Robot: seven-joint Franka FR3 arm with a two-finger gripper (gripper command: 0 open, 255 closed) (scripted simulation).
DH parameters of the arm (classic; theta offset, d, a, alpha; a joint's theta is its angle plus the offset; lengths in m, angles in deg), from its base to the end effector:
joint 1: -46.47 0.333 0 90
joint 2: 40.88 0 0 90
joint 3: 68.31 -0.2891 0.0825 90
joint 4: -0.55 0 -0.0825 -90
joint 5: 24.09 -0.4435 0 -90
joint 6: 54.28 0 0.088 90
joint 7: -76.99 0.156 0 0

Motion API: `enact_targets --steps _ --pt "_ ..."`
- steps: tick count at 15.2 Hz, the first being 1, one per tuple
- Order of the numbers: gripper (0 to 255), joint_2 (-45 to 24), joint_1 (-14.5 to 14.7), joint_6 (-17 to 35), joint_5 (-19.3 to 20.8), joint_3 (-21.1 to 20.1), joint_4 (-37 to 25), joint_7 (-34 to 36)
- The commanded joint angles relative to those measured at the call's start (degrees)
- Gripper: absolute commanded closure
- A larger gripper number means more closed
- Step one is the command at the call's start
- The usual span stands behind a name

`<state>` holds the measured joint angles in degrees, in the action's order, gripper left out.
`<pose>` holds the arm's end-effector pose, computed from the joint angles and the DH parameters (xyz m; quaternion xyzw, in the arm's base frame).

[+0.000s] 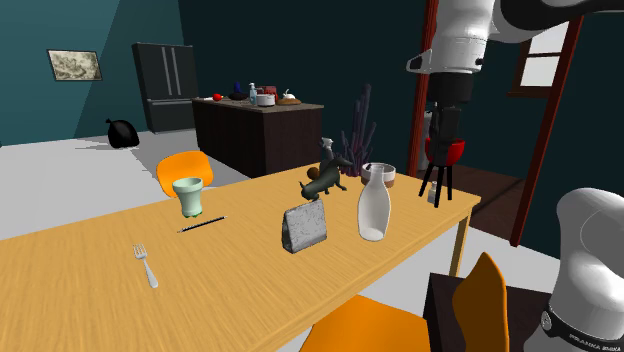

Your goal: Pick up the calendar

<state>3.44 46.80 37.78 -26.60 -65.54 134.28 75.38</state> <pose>0.3947 -0.0114 0.5328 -0.9990 0.0010 -0.0239 0.0381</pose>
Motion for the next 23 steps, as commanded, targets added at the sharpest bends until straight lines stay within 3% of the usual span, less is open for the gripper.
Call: enact_targets --steps 1,8,13,18,23 --pt "0 0.0 0.0 0.0 0.0 0.0 0.0 0.0" --pt "0 -7.6 1.0 7.7 4.4 9.8 0.7 -17.6" --pt "0 -16.2 2.6 13.1 5.3 16.5 -2.1 -30.2" --pt "0 -26.9 4.6 17.6 3.3 22.6 -7.4 -43.4" --pt "0 -39.5 5.9 20.2 -2.2 27.2 -15.1 -57.4"
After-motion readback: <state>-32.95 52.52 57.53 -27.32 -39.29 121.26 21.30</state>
